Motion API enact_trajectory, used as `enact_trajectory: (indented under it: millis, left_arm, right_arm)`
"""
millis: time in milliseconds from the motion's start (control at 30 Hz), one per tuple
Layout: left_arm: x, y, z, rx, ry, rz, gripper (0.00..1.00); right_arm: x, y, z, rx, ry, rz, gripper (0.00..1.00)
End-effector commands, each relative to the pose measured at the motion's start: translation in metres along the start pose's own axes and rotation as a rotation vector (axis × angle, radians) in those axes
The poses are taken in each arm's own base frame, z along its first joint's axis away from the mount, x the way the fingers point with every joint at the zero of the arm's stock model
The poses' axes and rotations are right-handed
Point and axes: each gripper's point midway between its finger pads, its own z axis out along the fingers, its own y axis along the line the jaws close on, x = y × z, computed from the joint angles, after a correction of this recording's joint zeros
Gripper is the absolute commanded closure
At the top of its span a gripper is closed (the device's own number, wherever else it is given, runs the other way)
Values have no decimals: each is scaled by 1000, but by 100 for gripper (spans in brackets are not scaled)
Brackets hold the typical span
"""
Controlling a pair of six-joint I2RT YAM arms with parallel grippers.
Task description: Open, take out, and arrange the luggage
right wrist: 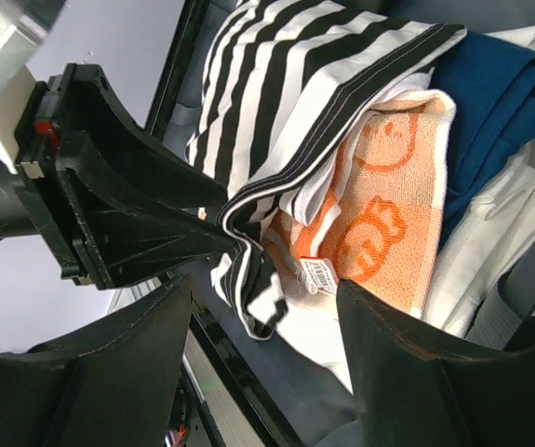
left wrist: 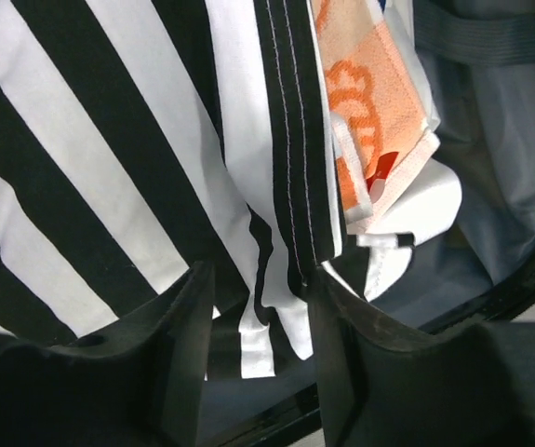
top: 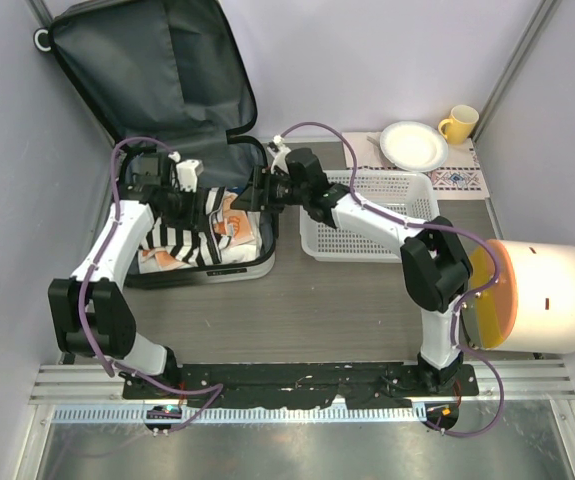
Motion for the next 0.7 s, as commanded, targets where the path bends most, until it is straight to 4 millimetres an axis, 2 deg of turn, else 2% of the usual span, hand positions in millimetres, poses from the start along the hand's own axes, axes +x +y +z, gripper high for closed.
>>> enact_trajectory:
  millis: [0, 133, 200, 233, 400, 667]
  left_arm:
    - [-26, -5, -9, 14, -129, -10, 51]
    - [-46, -11, 2, -19, -170, -41, 43]
    - [-51, -8, 8, -56, -174, -43, 40]
    - [-54, -13, 10, -57, -181, -29, 40]
    - [-57, -10, 23, -112, -173, -24, 41]
    - [-66, -8, 35, -175, -180, -19, 40]
  right_arm:
    - [-13, 17, 7, -46, -53, -22, 30]
    - [-17, 11, 5, -20, -65, -30, 31]
    - [-20, 10, 1, -11, -74, -25, 31]
    - [-23, 6, -1, -2, -82, -18, 31]
    - [-30, -5, -10, 27, -102, -4, 31]
    - [-26, -14, -13, 36, -89, 3, 31]
